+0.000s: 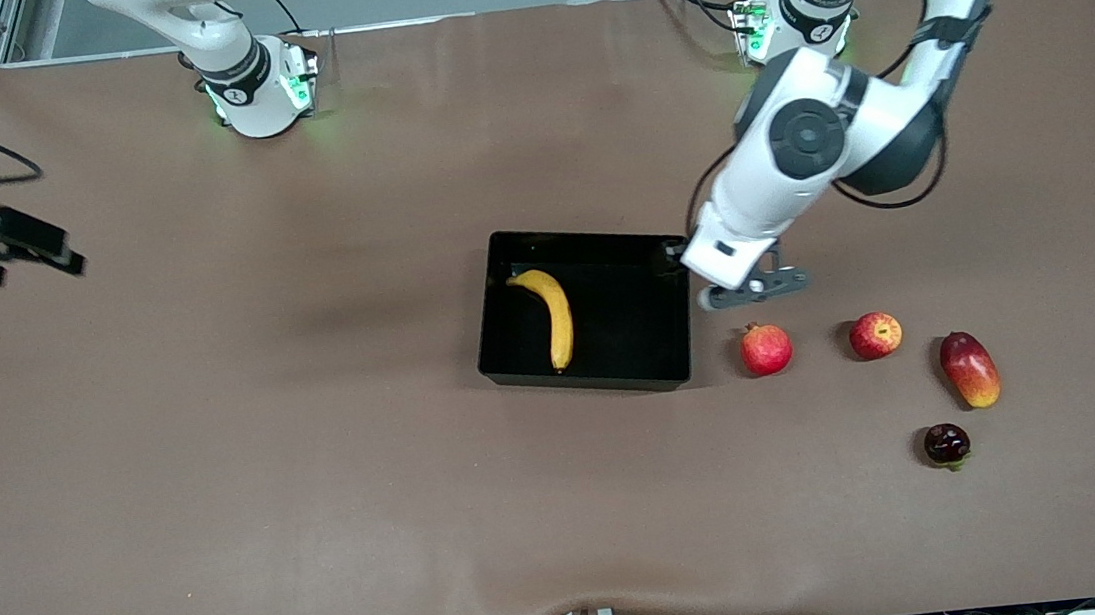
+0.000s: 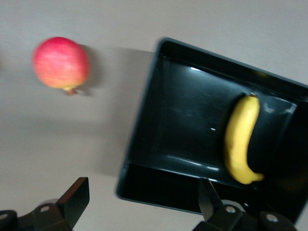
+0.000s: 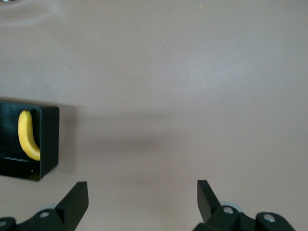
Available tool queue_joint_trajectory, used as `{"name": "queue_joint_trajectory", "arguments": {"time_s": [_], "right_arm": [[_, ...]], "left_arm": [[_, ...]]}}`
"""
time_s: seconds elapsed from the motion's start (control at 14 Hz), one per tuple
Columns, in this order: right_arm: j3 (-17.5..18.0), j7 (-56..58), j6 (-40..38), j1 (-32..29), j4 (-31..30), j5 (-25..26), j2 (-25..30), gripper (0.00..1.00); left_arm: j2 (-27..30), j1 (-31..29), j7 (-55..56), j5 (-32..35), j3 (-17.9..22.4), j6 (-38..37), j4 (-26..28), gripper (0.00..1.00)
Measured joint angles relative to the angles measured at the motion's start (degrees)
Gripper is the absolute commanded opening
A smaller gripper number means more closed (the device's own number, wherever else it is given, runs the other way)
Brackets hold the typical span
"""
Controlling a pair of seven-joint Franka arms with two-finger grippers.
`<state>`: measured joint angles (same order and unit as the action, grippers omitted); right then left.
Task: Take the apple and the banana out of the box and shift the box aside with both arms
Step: 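Move the left gripper to the banana while the right gripper approaches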
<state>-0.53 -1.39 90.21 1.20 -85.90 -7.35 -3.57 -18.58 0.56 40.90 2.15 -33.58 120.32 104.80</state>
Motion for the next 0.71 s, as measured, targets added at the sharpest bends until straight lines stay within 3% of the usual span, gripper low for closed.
{"name": "queue_joint_trajectory", "arguments": {"time_s": [0.21, 0.5, 0.71], "right_arm": [[0.15, -0.02, 6.41, 3.5, -0.01, -0.05, -3.0, 1.0], [0.29, -0.02, 12.5, 8.89, -0.11, -0.36, -6.24, 1.0], [0.31, -0.07, 18.8, 12.42, -0.23, -0.36, -10.4, 1.0]], "left_arm": [[-4.01, 2.6, 2.13, 0.21, 0.08, 2.8, -2.54, 1.0], [-9.17, 6.98, 12.94, 8.97, 0.07, 4.14, -5.54, 1.0], [-12.41, 9.64, 16.8, 10.74, 0.11, 4.19, -7.93, 1.0]]}}
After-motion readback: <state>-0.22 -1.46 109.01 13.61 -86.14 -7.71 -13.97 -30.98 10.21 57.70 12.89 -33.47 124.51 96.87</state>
